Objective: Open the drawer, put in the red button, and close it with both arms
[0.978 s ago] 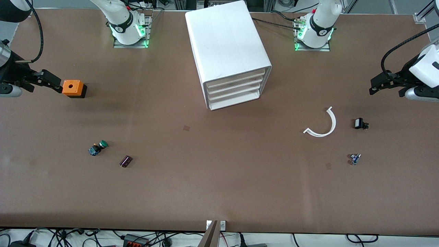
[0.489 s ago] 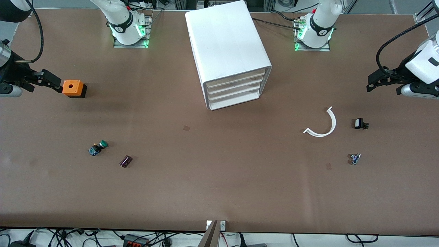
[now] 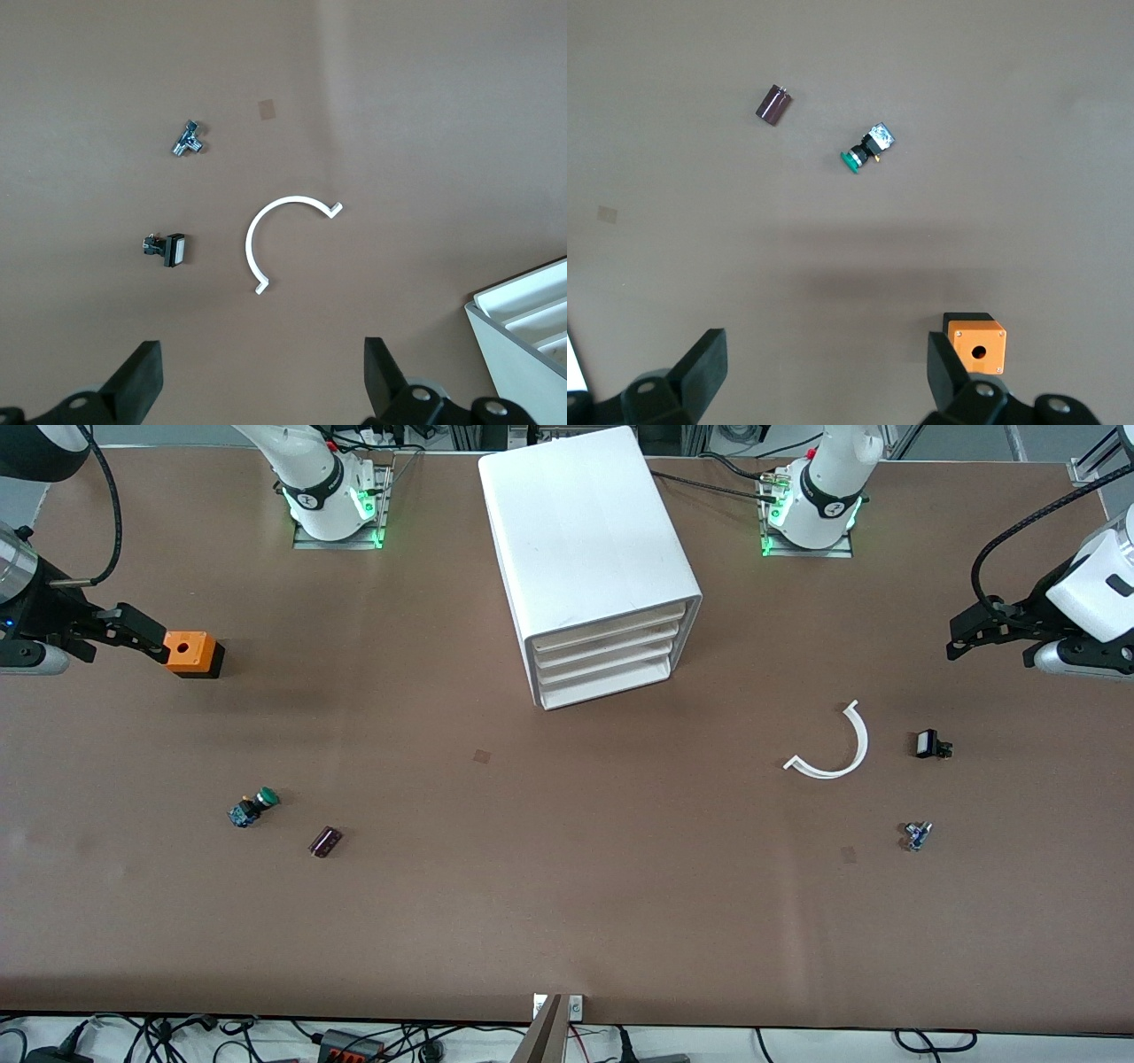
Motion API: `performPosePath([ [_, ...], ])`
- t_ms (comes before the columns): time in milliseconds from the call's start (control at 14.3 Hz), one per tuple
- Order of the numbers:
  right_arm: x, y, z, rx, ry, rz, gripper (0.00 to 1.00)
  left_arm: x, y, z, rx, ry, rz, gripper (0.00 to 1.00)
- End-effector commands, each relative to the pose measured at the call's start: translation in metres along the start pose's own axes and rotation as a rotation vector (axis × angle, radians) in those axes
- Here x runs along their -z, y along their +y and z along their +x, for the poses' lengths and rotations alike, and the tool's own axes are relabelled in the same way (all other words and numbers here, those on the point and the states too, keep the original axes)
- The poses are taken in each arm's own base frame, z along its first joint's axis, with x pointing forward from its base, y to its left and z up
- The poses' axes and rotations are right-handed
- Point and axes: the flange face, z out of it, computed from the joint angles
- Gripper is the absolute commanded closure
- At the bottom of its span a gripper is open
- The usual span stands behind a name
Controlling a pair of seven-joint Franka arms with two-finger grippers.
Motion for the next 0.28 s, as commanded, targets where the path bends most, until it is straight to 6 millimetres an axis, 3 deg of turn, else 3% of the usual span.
performPosePath([
  [0, 0.006, 0.0007, -0.0039, 0.02, -0.004, -0.011, 0.0, 0.0055, -0.0007, 0.005, -0.012, -0.011, 0.002, 0.0],
  [210, 0.0058, 0.0007, -0.0041, 0.02, -0.005, -0.011, 0.0, 0.0078, -0.0001, 0.0084, -0.014, -0.019, 0.001, 0.0],
])
